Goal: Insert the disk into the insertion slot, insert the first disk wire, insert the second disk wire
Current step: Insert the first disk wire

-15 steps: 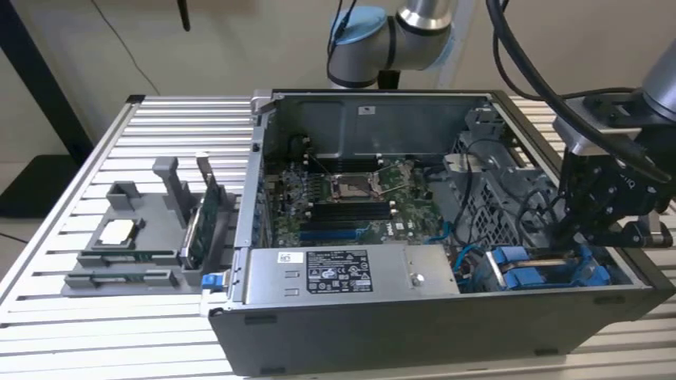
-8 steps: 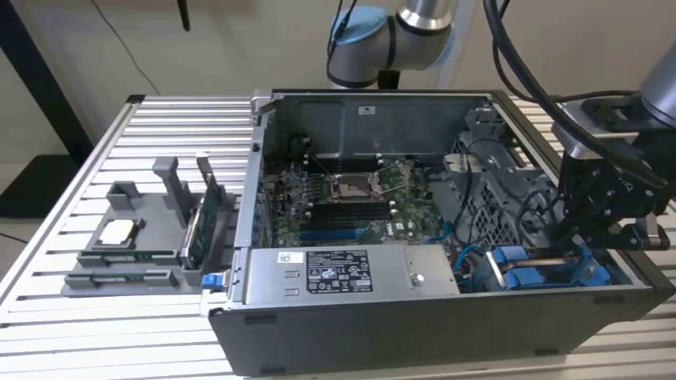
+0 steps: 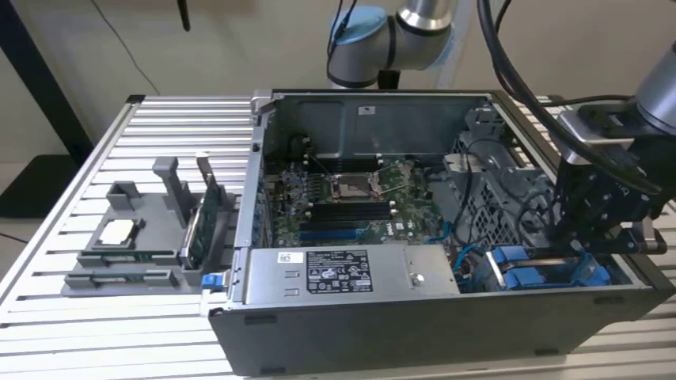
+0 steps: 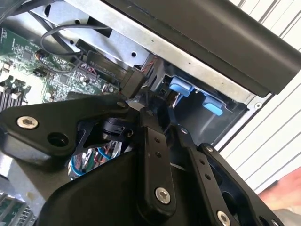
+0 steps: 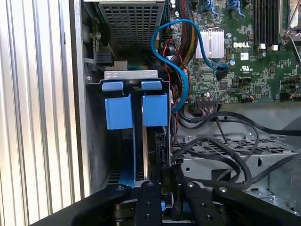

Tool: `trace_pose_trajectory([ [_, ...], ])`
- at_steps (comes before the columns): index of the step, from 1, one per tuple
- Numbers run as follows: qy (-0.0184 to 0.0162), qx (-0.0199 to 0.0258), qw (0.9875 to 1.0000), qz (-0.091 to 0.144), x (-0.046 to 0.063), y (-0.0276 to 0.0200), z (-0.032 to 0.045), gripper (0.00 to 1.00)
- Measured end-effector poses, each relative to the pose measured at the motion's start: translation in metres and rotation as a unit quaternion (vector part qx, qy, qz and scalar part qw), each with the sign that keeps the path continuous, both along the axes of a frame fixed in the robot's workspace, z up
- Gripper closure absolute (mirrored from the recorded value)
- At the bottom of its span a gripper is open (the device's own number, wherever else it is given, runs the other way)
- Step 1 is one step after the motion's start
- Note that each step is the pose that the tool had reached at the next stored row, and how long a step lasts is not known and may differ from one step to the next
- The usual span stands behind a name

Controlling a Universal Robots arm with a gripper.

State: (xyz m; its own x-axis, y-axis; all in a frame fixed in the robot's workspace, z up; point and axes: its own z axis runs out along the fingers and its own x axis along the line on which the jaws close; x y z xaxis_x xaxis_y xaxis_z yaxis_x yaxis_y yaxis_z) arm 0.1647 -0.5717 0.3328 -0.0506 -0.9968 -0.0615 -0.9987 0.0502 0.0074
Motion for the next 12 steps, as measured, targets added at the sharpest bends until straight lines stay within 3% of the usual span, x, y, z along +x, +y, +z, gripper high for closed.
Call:
trace_pose_trajectory([
  [12, 0.0005, -0.0005, 1.0, 0.0, 0.0, 0.0, 0.0288, 0.74],
])
